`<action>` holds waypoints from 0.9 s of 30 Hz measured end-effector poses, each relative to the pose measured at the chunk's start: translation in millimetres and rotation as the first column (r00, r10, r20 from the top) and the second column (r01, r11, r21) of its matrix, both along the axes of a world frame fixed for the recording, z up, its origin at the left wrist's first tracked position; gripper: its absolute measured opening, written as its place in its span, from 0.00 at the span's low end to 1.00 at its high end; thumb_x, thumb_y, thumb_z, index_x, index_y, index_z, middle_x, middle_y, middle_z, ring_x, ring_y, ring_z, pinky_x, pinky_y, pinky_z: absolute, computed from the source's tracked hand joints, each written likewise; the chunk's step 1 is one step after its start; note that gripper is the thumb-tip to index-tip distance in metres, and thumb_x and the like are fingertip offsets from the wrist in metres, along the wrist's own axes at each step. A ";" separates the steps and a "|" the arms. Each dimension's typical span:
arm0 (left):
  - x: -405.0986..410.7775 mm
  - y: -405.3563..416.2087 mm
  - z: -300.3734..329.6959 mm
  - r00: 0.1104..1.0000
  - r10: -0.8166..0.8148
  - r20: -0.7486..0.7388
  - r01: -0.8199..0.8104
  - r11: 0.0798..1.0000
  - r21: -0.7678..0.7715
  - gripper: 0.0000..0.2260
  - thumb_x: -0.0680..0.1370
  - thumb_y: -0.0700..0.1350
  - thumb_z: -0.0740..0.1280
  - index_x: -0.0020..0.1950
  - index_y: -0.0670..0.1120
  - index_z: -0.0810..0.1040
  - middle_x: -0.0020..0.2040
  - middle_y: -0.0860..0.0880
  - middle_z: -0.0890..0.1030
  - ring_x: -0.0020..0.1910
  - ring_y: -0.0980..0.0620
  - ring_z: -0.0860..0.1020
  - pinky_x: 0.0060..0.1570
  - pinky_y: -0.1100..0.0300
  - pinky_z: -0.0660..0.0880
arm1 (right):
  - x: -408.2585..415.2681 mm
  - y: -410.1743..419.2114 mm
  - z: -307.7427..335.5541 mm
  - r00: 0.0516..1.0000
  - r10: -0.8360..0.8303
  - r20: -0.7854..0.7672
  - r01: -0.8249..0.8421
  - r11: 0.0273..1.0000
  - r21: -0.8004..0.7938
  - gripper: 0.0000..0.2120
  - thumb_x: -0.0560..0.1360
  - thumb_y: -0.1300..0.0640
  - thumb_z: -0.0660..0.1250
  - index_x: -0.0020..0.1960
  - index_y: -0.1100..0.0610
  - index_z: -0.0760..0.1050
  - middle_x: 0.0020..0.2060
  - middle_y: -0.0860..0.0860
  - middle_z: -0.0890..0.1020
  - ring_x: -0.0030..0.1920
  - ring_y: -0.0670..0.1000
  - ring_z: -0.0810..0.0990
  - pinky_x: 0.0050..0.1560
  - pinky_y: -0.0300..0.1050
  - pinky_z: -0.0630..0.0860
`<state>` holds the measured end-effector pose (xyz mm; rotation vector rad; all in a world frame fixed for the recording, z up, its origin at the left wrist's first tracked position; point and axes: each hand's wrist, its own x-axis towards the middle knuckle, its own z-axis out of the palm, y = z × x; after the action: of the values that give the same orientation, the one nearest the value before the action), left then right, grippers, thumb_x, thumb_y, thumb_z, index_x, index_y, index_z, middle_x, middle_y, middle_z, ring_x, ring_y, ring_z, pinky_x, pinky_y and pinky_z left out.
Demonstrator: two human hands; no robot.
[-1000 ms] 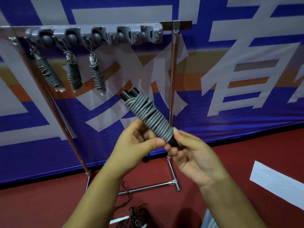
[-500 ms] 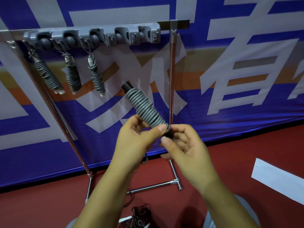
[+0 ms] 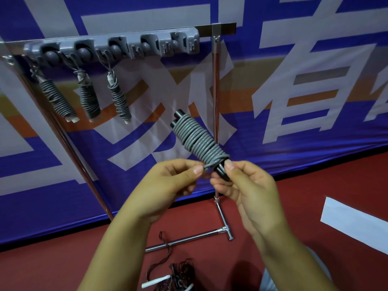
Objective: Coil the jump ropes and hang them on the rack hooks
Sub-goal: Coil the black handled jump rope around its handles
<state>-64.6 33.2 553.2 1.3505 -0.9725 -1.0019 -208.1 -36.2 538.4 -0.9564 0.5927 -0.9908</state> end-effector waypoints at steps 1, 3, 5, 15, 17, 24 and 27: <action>0.2 1.0 0.4 1.000 0.005 0.021 -0.006 1.000 0.008 0.14 0.67 0.49 0.70 0.46 0.40 0.83 0.39 0.43 0.80 0.29 0.57 0.70 0.30 0.68 0.69 | 0.0 -0.6 0.0 1.000 0.007 0.016 -0.007 0.999 0.036 0.06 0.76 0.64 0.64 0.42 0.64 0.76 0.32 0.57 0.82 0.31 0.50 0.83 0.31 0.36 0.77; 0.1 2.8 0.4 1.000 0.024 0.006 -0.024 1.000 0.012 0.12 0.67 0.48 0.69 0.42 0.40 0.82 0.34 0.46 0.80 0.26 0.57 0.68 0.27 0.68 0.67 | -1.0 -3.3 1.3 0.998 0.012 0.057 -0.017 0.996 0.085 0.06 0.75 0.63 0.64 0.41 0.64 0.76 0.32 0.58 0.82 0.31 0.49 0.83 0.30 0.35 0.77; -1.2 2.7 -1.6 0.995 0.076 -0.067 -0.078 0.997 -0.029 0.11 0.67 0.46 0.68 0.41 0.39 0.80 0.31 0.48 0.77 0.24 0.57 0.66 0.25 0.68 0.65 | -1.8 -5.2 3.1 0.996 0.026 0.089 -0.036 0.992 0.117 0.06 0.75 0.63 0.64 0.41 0.64 0.76 0.31 0.58 0.82 0.31 0.49 0.83 0.30 0.35 0.77; -3.7 -2.2 -9.5 0.945 0.311 -0.103 -0.326 0.861 -0.390 0.09 0.66 0.38 0.75 0.40 0.52 0.85 0.39 0.52 0.83 0.40 0.55 0.79 0.43 0.66 0.75 | 1.3 -6.9 9.9 0.963 0.130 0.234 -0.234 0.835 0.497 0.12 0.74 0.66 0.65 0.33 0.68 0.80 0.33 0.64 0.82 0.27 0.49 0.82 0.25 0.34 0.77; 1.0 -1.3 -10.0 0.959 0.284 -0.007 -0.254 0.846 -0.470 0.08 0.66 0.42 0.75 0.40 0.54 0.85 0.42 0.53 0.83 0.46 0.54 0.80 0.49 0.63 0.75 | 1.8 -8.2 9.0 0.959 0.141 0.246 -0.253 0.818 0.517 0.12 0.73 0.66 0.66 0.33 0.68 0.80 0.33 0.64 0.82 0.27 0.49 0.82 0.26 0.34 0.77; 10.4 0.6 -13.6 0.998 -0.015 0.054 0.038 0.882 -0.470 0.07 0.68 0.53 0.75 0.42 0.53 0.84 0.43 0.50 0.85 0.49 0.52 0.82 0.52 0.61 0.76 | 8.3 -9.6 1.0 0.956 0.161 0.246 -0.251 0.883 0.397 0.15 0.66 0.63 0.67 0.50 0.71 0.77 0.41 0.61 0.82 0.32 0.49 0.83 0.28 0.34 0.77; 11.7 -3.1 -17.6 0.983 -0.149 -0.108 0.081 0.876 -0.476 0.06 0.72 0.51 0.73 0.44 0.50 0.80 0.39 0.51 0.81 0.43 0.54 0.79 0.51 0.60 0.75 | 7.3 -5.5 2.0 0.955 0.189 0.228 -0.257 0.912 0.320 0.17 0.67 0.62 0.67 0.51 0.72 0.75 0.40 0.60 0.82 0.32 0.48 0.83 0.30 0.34 0.78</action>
<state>-52.9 30.0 535.6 0.8129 -1.1112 -0.8632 -200.8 -41.7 540.3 -0.5897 0.4620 -0.7302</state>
